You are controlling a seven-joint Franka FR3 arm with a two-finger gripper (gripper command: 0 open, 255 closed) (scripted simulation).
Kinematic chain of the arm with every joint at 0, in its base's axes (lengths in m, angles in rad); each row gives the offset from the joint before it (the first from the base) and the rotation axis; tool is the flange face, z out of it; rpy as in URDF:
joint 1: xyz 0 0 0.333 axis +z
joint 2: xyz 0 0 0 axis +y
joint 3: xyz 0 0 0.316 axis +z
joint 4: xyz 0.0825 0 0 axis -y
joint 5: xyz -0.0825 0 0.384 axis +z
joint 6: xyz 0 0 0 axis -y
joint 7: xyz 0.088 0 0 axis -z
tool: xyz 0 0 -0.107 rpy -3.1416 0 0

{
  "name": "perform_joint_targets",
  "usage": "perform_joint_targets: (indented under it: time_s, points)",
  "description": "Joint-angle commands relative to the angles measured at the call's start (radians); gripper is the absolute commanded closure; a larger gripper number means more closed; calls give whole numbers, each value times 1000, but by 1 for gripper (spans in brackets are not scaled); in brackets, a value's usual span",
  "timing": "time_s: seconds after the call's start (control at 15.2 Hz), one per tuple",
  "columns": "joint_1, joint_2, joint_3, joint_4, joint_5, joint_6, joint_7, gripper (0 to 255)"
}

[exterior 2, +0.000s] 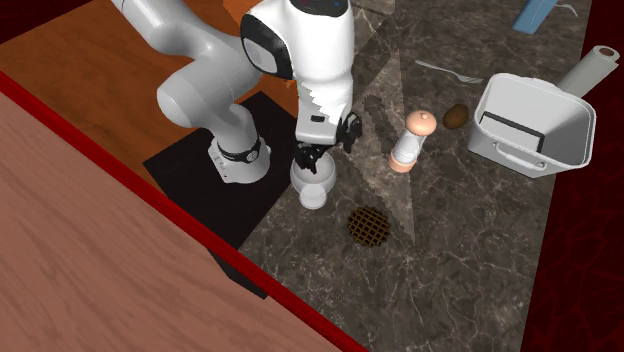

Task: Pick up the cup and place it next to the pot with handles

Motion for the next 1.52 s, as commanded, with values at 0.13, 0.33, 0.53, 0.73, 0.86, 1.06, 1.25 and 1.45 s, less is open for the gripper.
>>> perform_joint_targets:
  time_s: [0.13,0.33,0.53,0.73,0.86,1.06,1.25,1.45]
  points:
    - [7,25,9,-25,11,51,1,0]
    - [7,25,9,-25,11,52,1,0]
    - [7,25,9,-25,11,52,1,0]
    - [7,25,9,-25,11,51,1,255]
    - [7,25,9,-25,11,51,1,255]
    - [7,25,9,-25,11,52,1,255]
    - [5,16,7,-15,8,33,2,255]
    - [0,-6,0,16,-2,-21,5,255]
